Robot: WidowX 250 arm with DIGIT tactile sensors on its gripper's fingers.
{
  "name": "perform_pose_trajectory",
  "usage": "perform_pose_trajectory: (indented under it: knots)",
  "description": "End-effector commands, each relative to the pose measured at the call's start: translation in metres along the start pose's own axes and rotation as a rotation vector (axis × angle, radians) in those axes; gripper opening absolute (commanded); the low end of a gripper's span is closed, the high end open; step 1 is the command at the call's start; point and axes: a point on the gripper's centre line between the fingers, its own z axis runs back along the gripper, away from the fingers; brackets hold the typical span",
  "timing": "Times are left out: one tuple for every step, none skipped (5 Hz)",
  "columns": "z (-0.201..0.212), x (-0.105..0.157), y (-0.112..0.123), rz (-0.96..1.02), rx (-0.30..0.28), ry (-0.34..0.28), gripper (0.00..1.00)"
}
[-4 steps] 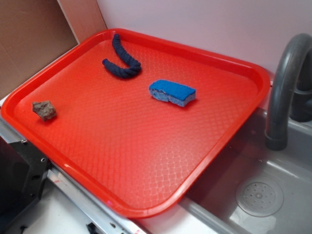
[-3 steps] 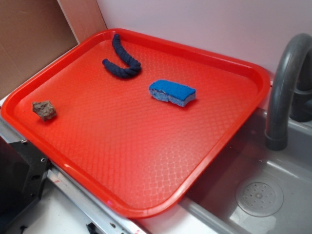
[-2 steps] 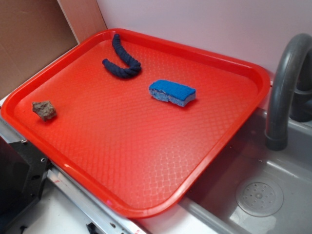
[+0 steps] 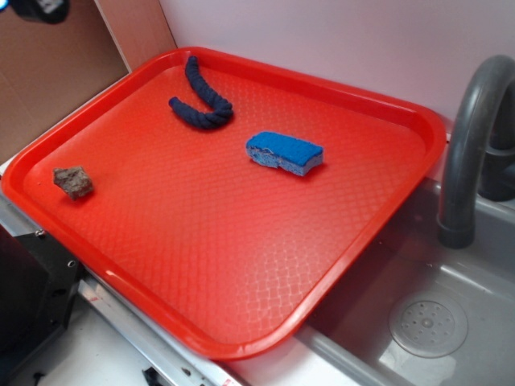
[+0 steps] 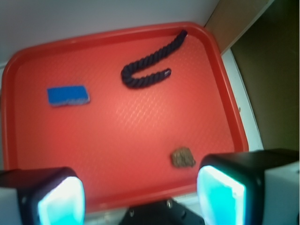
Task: Grab the blue rope.
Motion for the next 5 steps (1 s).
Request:
perform_pose_trajectory:
  knots:
    - [-0.061, 0.054, 0.008, 0.105, 0.07, -0.042, 1.0]
    - [-0.085, 0.074, 0.001, 0.151, 0.093, -0.086, 1.0]
    - [-0.103, 0.086, -0.01, 0.201, 0.123, -0.115, 1.0]
    - [-0.133, 0.096, -0.004, 0.284, 0.16, -0.101, 1.0]
    - [-0.156, 0.11, 0.009, 0.354, 0.189, -0.085, 1.0]
